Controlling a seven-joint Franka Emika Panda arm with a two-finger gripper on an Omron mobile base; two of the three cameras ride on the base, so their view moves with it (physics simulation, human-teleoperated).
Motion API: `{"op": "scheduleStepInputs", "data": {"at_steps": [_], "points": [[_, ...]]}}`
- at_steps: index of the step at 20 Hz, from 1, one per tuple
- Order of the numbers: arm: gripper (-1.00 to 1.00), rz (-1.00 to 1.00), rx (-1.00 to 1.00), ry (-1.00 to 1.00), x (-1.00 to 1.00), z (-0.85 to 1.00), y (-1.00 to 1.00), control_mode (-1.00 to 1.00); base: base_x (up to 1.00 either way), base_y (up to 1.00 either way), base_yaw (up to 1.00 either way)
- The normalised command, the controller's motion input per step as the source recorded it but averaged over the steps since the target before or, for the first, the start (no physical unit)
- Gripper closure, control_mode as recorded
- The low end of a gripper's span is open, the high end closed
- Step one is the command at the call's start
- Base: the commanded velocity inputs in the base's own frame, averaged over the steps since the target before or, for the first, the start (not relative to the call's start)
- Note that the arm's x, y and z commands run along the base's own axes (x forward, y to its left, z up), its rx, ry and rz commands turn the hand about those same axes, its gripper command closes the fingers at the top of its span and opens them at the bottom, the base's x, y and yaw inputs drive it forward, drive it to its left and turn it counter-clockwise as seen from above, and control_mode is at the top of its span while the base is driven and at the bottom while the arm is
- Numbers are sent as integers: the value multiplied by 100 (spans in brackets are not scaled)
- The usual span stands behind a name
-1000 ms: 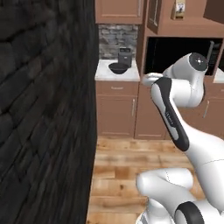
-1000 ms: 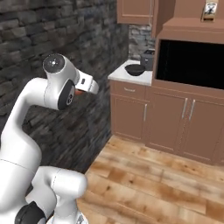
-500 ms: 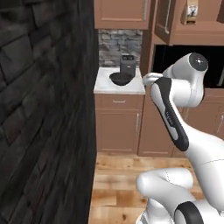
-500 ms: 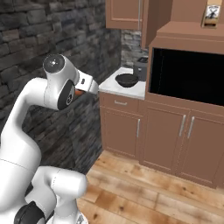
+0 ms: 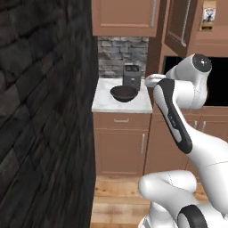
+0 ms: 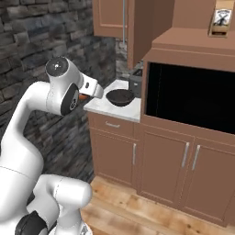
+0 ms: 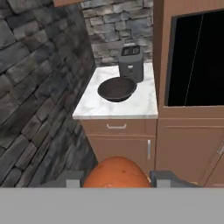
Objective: Pick the egg and butter from the fridge and place them by the bowl for mixing.
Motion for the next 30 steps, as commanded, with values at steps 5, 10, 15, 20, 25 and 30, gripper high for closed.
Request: {"op": "scheduleStepInputs", "data": {"at_steps": [5,10,15,20,25,30], "points": [[100,0,0,0,0,0,0,100,63,17,0],[100,0,0,0,0,0,0,100,70,38,0],[100,0,0,0,0,0,0,100,76,13,0],[100,0,0,0,0,0,0,100,73,-2,0],[100,0,0,0,0,0,0,100,60,4,0],[100,0,0,0,0,0,0,100,13,2,0]]}}
